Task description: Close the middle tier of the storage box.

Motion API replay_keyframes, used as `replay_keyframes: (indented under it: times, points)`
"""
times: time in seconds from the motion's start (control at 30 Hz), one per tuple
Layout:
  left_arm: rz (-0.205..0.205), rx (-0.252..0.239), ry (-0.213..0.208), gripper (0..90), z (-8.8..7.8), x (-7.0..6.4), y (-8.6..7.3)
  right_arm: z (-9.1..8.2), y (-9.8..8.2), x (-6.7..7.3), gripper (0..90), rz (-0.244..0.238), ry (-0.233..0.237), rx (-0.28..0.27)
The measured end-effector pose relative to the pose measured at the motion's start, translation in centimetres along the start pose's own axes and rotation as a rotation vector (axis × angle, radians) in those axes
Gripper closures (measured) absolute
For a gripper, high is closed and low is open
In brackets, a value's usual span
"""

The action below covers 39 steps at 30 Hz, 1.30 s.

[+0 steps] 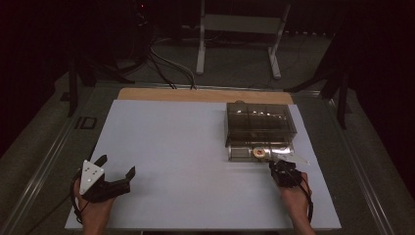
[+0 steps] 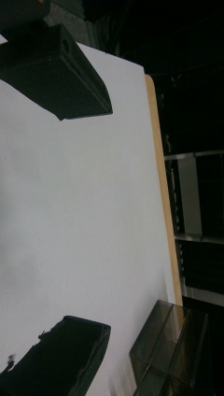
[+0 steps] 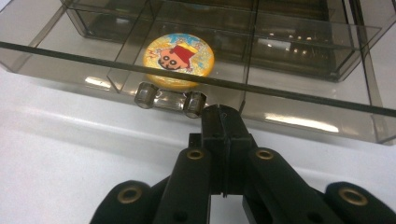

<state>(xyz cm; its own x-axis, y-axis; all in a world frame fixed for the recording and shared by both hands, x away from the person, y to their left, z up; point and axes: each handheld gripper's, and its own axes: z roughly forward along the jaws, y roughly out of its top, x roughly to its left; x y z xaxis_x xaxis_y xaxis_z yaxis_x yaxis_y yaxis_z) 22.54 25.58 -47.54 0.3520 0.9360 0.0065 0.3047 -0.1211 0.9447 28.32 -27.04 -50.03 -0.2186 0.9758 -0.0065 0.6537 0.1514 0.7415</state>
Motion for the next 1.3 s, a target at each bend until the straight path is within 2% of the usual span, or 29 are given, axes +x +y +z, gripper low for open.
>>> replay_keyframes:
  times: [1.3]
  points:
    - [0.001,0.003,0.003,1.0,0.0,0.0,0.0,0.7,1.2,0.1,90.0,0.014,-0.006,0.009]
